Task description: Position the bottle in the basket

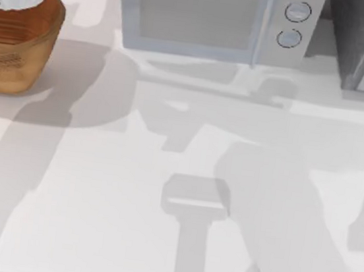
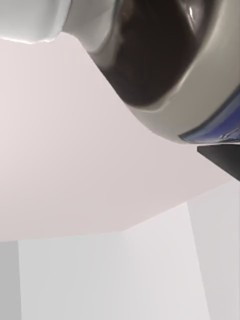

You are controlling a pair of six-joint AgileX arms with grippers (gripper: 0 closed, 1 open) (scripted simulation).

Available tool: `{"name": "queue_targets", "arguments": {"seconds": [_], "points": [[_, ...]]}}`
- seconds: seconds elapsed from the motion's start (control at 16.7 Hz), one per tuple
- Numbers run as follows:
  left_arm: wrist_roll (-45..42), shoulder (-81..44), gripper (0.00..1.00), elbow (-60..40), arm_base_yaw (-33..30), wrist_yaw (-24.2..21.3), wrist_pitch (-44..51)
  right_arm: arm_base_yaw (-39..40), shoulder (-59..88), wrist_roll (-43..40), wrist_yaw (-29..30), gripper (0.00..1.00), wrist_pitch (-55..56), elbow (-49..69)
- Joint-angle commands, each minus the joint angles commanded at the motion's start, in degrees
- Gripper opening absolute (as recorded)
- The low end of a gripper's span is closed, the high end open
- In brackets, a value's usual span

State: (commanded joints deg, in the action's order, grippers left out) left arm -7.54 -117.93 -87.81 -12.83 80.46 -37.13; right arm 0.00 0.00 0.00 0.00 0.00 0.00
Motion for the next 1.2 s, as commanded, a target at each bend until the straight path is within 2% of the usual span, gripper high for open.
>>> {"name": "queue_targets", "arguments": {"seconds": [0.06,0.84,1.2], "points": [[0.0,0.0,0.00,0.0,0.0,0.0,0.0,0.0,0.0,0.0,0.0,1.00,0.0,0.0],[0.0,0.0,0.98,0.0,0.0,0.0,0.0,0.0,0.0,0.0,0.0,1.00,0.0,0.0],[0.0,0.0,1.00,0.0,0.0,0.0,0.0,0.0,0.0,0.0,0.0,1.00,0.0,0.0]]}}
